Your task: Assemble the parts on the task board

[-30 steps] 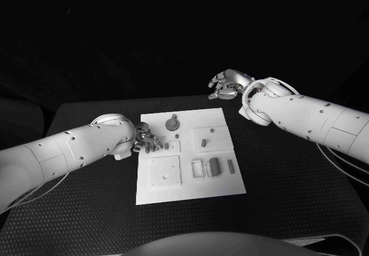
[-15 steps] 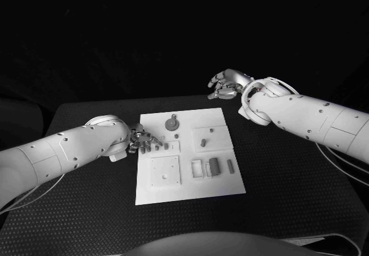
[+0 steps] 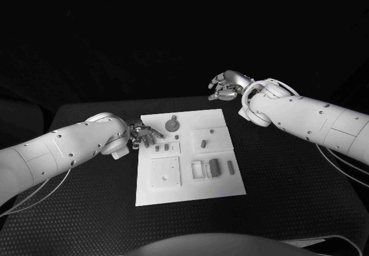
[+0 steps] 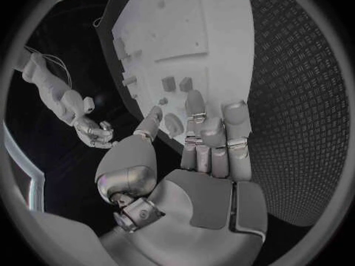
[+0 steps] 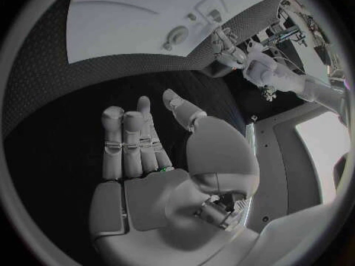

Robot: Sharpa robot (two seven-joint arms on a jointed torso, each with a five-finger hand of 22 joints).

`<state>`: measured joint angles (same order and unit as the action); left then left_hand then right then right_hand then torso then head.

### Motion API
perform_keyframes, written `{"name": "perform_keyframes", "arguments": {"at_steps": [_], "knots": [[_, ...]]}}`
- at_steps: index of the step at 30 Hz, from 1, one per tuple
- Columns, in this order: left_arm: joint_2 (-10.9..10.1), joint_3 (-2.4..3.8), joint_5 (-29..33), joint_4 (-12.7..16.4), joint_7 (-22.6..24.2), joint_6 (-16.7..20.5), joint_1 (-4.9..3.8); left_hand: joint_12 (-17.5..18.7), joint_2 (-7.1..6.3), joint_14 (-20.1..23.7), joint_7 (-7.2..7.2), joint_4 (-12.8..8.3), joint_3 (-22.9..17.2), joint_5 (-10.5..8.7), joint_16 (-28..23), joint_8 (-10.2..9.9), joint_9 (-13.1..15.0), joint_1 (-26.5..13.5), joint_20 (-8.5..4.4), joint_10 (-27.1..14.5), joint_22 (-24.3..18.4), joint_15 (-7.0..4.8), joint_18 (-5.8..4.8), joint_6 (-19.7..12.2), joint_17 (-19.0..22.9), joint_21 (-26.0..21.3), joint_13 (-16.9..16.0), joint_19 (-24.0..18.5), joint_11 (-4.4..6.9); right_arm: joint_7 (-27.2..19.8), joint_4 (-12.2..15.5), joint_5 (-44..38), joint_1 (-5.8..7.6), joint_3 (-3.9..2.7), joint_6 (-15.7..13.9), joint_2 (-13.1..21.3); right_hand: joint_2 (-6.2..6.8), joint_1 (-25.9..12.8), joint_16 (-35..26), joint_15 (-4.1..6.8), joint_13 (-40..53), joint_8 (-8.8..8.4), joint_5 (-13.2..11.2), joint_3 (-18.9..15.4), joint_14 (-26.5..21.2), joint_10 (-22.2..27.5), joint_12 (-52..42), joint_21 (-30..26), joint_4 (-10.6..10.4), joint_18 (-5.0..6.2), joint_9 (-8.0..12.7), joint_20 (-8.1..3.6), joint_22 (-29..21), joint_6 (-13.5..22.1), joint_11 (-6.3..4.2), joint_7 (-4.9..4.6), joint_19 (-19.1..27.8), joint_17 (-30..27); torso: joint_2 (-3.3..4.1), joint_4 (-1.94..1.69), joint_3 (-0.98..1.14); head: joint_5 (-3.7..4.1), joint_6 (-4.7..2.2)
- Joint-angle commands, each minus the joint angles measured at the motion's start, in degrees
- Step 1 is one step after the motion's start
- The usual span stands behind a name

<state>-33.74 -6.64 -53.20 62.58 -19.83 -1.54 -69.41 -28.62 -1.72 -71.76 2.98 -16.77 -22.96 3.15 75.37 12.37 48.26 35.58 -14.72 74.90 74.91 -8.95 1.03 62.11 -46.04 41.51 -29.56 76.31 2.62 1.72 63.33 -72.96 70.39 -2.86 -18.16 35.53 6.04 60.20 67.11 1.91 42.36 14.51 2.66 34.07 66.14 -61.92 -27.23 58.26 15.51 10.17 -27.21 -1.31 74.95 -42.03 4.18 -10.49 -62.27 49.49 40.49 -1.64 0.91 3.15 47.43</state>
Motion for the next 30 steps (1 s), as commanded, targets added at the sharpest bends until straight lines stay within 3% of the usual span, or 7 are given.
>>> {"name": "perform_keyframes", "arguments": {"at_steps": [1,6,9,12,17,22,30], "knots": [[-0.8,0.15,4.7,0.9,6.9,8.7,-0.04,0.1,1.01,1.5,1.69,0.0,-3.1,-0.33,-1.2,-1.3,-0.7,6.7,0.94,-2.0,0.1,1.01,5.91,-2.9,0.6,-0.9,-0.2,-1.4,-1.04,-0.4,-0.1,-0.3,-0.02,-0.02,0.6,0.1,-0.08,-0.6,0.0,0.04,0.1,0.37,0.1,-0.1,-0.3,-0.1,0.3,-0.3,-0.4,4.83,0.0,-0.31,0.2,0.1,0.24,-0.46,0.1,-0.1,-0.06,-0.05,0.05,-0.01,-0.23],[-1.9,0.14,2.2,2.6,15.0,12.7,-0.06,-0.3,-0.9,4.3,2.96,0.2,-7.5,-0.12,-2.8,-2.0,-2.0,18.0,2.5,-6.5,-0.2,2.37,5.54,-4.0,1.7,-2.7,-1.1,-4.1,-2.36,-0.4,-0.1,-0.3,-0.18,0.0,0.6,0.3,-0.09,-0.6,0.0,0.04,0.1,0.38,0.1,-0.1,-0.3,-0.1,0.3,-0.3,-0.4,4.83,0.0,-0.32,0.2,0.1,0.24,-0.46,0.1,-0.1,-0.02,-0.03,0.06,0.04,-0.48],[-1.9,0.13,0.1,3.1,18.6,11.6,-0.05,3.4,-1.83,8.1,4.47,0.1,-9.3,-0.14,-5.8,-3.3,-3.2,23.4,4.21,-12.1,-1.0,4.34,4.92,-5.8,3.3,-5.1,0.9,-7.8,-4.35,-0.4,-0.1,-0.3,-0.35,0.0,0.6,0.5,-0.1,-0.6,0.0,0.04,0.1,0.39,0.1,-0.1,-0.3,-0.1,0.3,-0.3,-0.4,4.83,0.0,-0.32,0.2,0.1,0.24,-0.46,0.1,-0.1,0.03,-0.08,-0.02,0.23,-0.64],[-1.7,0.11,-4.2,3.8,22.0,12.9,-0.03,8.8,-2.87,8.0,4.49,0.0,-9.7,-0.14,-6.8,-4.6,-5.5,27.8,6.36,-12.8,-1.3,6.13,5.8,-6.7,4.5,-5.8,4.9,-7.9,-6.31,-0.4,-0.1,-0.2,-0.48,0.01,0.6,0.5,-0.11,-0.6,0.0,0.04,0.1,0.39,0.1,-0.1,-0.3,-0.1,0.3,-0.3,-0.4,4.83,0.0,-0.32,0.2,0.1,0.24,-0.46,0.1,-0.1,0.05,0.06,-0.02,0.19,-0.81],[-0.6,0.08,-15.8,3.8,24.9,15.5,-0.01,13.0,-5.52,10.3,4.78,0.0,-7.6,0.04,-8.9,-5.2,-7.2,27.3,7.22,-13.1,-1.9,7.14,5.76,-7.2,5.9,-7.6,7.7,-10.0,-7.22,-0.3,0.0,-0.2,-0.58,0.02,1.1,0.7,-0.16,-0.6,0.0,0.05,0.1,0.4,0.1,-0.1,-0.2,-0.1,0.3,-0.3,-0.4,4.83,0.0,-0.32,0.2,0.1,0.23,-0.46,0.1,-0.1,0.02,0.09,0.01,0.11,-1.05],[1.0,-0.21,-25.1,2.8,26.7,19.4,0.01,16.1,-6.27,9.7,4.25,0.0,-5.8,0.06,-9.7,-5.0,-8.6,29.4,7.35,-12.1,-2.6,7.17,6.06,-6.7,7.2,-8.6,9.9,-9.5,-7.24,-0.3,-0.1,-0.2,-0.59,0.02,1.1,0.7,-0.18,-0.6,0.0,0.05,0.1,0.41,0.1,-0.1,-0.2,-0.1,0.3,-0.3,-0.4,4.83,0.0,-0.33,0.2,0.1,0.23,-0.45,0.1,-0.1,0.03,-0.04,-0.04,0.03,-1.26],[3.5,-2.67,-33.2,1.7,27.3,22.5,0.09,18.3,-6.07,8.2,4.23,0.0,-5.2,0.17,-9.0,-4.4,-10.0,30.9,7.57,-10.9,-2.6,7.51,6.72,-4.9,7.6,-8.4,11.5,-7.8,-7.63,-0.4,-0.2,-0.2,-0.6,0.02,1.1,0.4,-0.17,-0.6,0.0,0.05,0.1,0.41,0.1,-0.1,-0.2,-0.1,0.3,-0.2,-0.4,4.83,0.0,-0.33,0.2,0.1,0.23,-0.45,0.1,-0.1,0.08,0.06,-0.04,-0.07,-1.43]]}}
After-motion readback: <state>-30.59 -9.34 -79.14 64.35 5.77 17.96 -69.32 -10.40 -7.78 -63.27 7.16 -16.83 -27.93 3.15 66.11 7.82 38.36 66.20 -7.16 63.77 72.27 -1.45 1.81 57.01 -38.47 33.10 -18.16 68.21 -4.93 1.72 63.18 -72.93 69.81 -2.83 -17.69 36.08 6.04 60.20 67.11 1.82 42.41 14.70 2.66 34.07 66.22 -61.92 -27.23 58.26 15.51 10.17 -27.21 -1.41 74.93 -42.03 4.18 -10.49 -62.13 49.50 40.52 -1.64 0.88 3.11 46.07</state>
